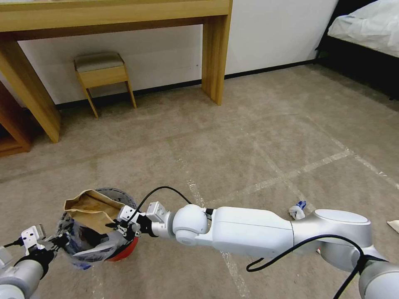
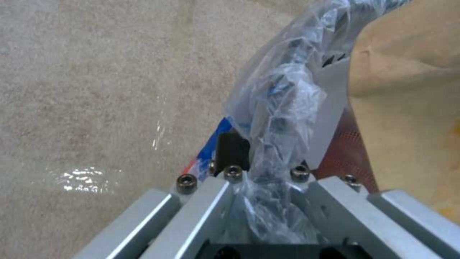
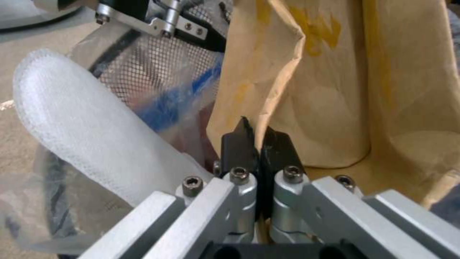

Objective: Pick up the trash bin and place the garbage on the floor into it.

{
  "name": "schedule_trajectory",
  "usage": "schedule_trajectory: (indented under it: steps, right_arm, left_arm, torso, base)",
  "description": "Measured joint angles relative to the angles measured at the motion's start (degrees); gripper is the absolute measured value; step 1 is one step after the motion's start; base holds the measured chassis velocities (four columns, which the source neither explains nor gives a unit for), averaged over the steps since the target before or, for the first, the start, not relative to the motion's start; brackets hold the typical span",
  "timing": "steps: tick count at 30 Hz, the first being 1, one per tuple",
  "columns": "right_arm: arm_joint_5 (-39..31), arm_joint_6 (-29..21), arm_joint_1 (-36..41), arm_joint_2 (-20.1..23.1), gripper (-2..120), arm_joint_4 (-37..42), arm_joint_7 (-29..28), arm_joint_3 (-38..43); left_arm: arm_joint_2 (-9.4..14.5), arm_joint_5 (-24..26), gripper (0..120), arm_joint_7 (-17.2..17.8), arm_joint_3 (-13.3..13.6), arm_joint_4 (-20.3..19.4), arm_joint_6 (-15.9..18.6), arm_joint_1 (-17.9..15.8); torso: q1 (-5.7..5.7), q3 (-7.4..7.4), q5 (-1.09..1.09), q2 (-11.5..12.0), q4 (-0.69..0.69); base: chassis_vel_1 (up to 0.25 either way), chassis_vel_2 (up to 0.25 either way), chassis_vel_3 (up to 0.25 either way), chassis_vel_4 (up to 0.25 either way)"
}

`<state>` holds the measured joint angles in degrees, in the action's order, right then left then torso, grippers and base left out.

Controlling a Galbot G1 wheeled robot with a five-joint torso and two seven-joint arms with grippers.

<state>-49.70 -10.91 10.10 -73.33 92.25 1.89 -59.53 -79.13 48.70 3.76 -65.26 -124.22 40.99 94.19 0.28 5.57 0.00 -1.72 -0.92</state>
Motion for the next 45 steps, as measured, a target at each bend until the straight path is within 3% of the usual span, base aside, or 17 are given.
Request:
schedule_trajectory:
  steps: [9,12,14,15,19,25,45]
  right_arm:
    - [0.0,0.0,0.1,0.0,26,0.0,0.0,0.3]
    - [0.1,0.0,0.1,0.0,42,0.0,0.1,0.4]
    - [0.1,0.0,0.1,0.1,45,0.0,0.1,0.5]
    - [0.2,0.0,0.1,0.1,55,0.0,0.2,0.6]
    - [0.2,0.0,0.1,0.1,64,0.0,0.2,0.7]
    - [0.3,0.2,0.2,-0.1,90,0.0,0.2,1.4]
    - [1.8,0.4,-0.2,1.3,92,3.9,0.0,9.4]
  left_arm:
    - [-0.1,0.0,1,0.0,-0.1,0.0,0.0,0.1]
    - [-0.1,-0.1,1,0.0,-0.1,0.2,0.0,0.1]
    - [-0.1,-0.1,1,0.0,-0.1,0.2,0.0,0.0]
    - [-0.1,-0.1,1,0.0,-0.1,0.3,0.0,0.0]
    - [-0.2,-0.2,1,-0.1,-0.1,0.5,-0.1,-0.1]
    - [-0.2,-0.4,1,-0.1,-0.1,1.0,-0.1,-0.1]
    - [-0.2,-0.9,1,-0.2,0.1,2.2,-0.1,-0.7]
  torso:
    - [0.0,0.0,0.0,0.0,0.0]
    - [0.0,0.0,0.0,0.0,0.0]
    - [0.0,0.0,0.0,0.0,0.0]
    - [0.0,0.0,0.0,0.0,0.0]
    - [0.0,0.0,0.0,0.0,0.0]
    - [0.0,0.0,0.0,0.0,0.0]
    - [0.0,0.0,0.0,0.0,0.0]
  base:
    - [0.0,0.0,0.0,0.0]
    - [0.0,0.0,0.0,0.0]
    - [0.0,0.0,0.0,0.0]
    - [0.0,0.0,0.0,0.0]
    - [0.0,0.0,0.0,0.0]
    - [0.0,0.0,0.0,0.0]
    - [0.0,0.0,0.0,0.0]
